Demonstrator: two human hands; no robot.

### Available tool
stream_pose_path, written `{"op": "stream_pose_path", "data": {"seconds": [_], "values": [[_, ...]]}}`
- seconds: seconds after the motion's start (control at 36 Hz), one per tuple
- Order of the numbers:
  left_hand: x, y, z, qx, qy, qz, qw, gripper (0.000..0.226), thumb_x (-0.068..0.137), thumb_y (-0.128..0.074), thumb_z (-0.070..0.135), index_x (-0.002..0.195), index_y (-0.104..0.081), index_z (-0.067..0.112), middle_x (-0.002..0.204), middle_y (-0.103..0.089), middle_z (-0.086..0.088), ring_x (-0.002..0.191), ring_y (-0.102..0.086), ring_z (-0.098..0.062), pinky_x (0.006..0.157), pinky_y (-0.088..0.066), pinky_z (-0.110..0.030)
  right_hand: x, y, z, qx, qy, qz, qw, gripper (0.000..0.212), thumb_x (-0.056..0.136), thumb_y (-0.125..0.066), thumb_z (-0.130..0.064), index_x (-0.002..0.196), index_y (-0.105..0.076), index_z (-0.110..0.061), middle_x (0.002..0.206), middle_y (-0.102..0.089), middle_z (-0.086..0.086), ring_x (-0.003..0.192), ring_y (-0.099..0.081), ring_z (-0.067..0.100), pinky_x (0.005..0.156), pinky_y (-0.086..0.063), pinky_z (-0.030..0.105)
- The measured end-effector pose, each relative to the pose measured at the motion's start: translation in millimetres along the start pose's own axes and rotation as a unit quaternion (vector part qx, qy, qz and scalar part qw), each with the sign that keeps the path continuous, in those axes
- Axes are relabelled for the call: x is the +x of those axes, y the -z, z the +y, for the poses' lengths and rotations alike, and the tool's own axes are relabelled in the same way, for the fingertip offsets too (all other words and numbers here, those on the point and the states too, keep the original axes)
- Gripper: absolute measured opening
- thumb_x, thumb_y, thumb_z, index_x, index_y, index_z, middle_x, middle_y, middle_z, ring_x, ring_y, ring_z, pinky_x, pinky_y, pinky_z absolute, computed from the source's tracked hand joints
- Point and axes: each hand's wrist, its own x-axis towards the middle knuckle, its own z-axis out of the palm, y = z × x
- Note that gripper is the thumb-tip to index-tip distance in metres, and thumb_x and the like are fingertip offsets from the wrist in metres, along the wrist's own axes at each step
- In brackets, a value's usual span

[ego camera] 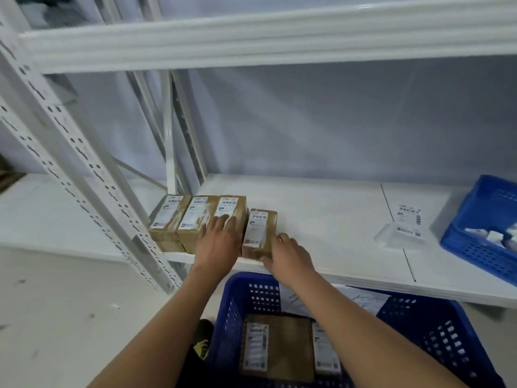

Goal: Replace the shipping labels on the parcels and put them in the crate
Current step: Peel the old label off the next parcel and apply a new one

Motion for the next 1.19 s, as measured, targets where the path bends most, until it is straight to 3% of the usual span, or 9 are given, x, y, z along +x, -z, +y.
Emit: {"op": "stream_pose_path", "data": {"seconds": [0.14,0.31,0.47,0.56,0.61,0.67,0.81,1.08,1.19], "values": [[21.7,-16.3,-19.7,-0.036,0.020,-0.002,0.999,0.054,0.103,-0.047,0.030,0.155,-0.038,0.018,0.161,-0.037,-0.007,0.151,-0.028,-0.029,0.124,-0.021,-0.052,39.5,-20.6,-19.7,-0.009,0.019,0.020,1.000,0.054,0.098,-0.054,-0.047,0.143,-0.044,-0.020,0.146,-0.047,0.007,0.126,-0.050,0.028,0.106,-0.044,0.045],[56.0,-28.6,-34.0,-0.067,0.025,-0.017,0.997,0.053,0.105,-0.042,0.032,0.157,-0.035,0.025,0.164,-0.033,-0.005,0.152,-0.024,-0.030,0.121,-0.024,-0.057,71.4,-46.6,-26.4,-0.015,-0.009,0.004,1.000,0.069,0.094,-0.055,-0.059,0.152,-0.032,-0.029,0.165,-0.014,0.008,0.151,-0.013,0.039,0.120,-0.017,0.057],[69.1,-36.2,-32.3,-0.058,0.050,-0.054,0.996,0.048,0.104,-0.037,0.043,0.152,-0.042,0.035,0.163,-0.035,-0.001,0.149,-0.029,-0.035,0.119,-0.023,-0.061,74.3,-63.7,-11.3,-0.044,-0.011,-0.020,0.999,0.071,0.096,-0.037,-0.068,0.157,-0.012,-0.042,0.167,0.011,0.014,0.152,0.012,0.043,0.117,0.004,0.069],[70.3,-38.2,-27.4,-0.051,0.051,-0.060,0.996,0.047,0.104,-0.037,0.047,0.149,-0.044,0.037,0.160,-0.039,0.000,0.146,-0.034,-0.034,0.118,-0.025,-0.061,68.0,-63.6,-10.3,-0.004,-0.032,-0.006,0.999,0.067,0.096,-0.043,-0.065,0.154,-0.019,-0.043,0.165,0.013,0.013,0.150,-0.001,0.049,0.119,-0.007,0.067],[71.3,-38.6,-26.8,-0.050,0.058,-0.059,0.995,0.047,0.103,-0.038,0.047,0.148,-0.045,0.037,0.159,-0.041,0.001,0.144,-0.036,-0.035,0.117,-0.027,-0.062,62.8,-62.3,-9.9,0.036,-0.045,0.008,0.998,0.067,0.095,-0.053,-0.059,0.152,-0.023,-0.041,0.164,0.012,0.009,0.142,-0.029,0.045,0.116,-0.031,0.056],[71.8,-38.4,-26.0,-0.045,0.063,-0.061,0.995,0.047,0.103,-0.038,0.047,0.149,-0.044,0.037,0.159,-0.041,0.001,0.144,-0.037,-0.036,0.117,-0.028,-0.062,58.2,-59.0,-8.7,0.070,-0.046,0.016,0.996,0.068,0.094,-0.059,-0.054,0.151,-0.026,-0.039,0.163,0.009,0.006,0.132,-0.042,0.036,0.109,-0.043,0.044],[70.0,-40.4,-21.3,-0.032,0.073,-0.056,0.995,0.048,0.104,-0.038,0.048,0.150,-0.043,0.036,0.160,-0.040,0.000,0.146,-0.036,-0.035,0.118,-0.026,-0.062,48.9,-42.5,1.1,0.089,-0.044,0.020,0.995,0.066,0.094,-0.058,-0.054,0.152,-0.030,-0.037,0.164,-0.001,0.004,0.131,-0.042,0.032,0.107,-0.045,0.041],[66.2,-32.7,-2.7,-0.026,0.090,-0.034,0.995,0.047,0.105,-0.043,0.041,0.150,-0.045,0.029,0.163,-0.030,-0.013,0.151,-0.020,-0.039,0.121,-0.018,-0.062,23.5,-5.0,33.6,0.125,-0.052,-0.002,0.991,0.075,0.094,-0.057,-0.052,0.156,-0.018,-0.034,0.165,-0.001,-0.004,0.128,-0.040,0.031,0.103,-0.044,0.041],[64.5,-29.2,23.9,-0.054,0.054,0.028,0.997,0.046,0.102,-0.048,0.034,0.145,-0.054,0.019,0.151,-0.046,-0.018,0.141,-0.034,-0.041,0.116,-0.028,-0.055,10.5,11.9,46.6,0.143,-0.054,0.021,0.988,0.076,0.092,-0.057,-0.052,0.155,-0.020,-0.030,0.163,-0.006,-0.005,0.124,-0.043,0.032,0.101,-0.046,0.042]]}}
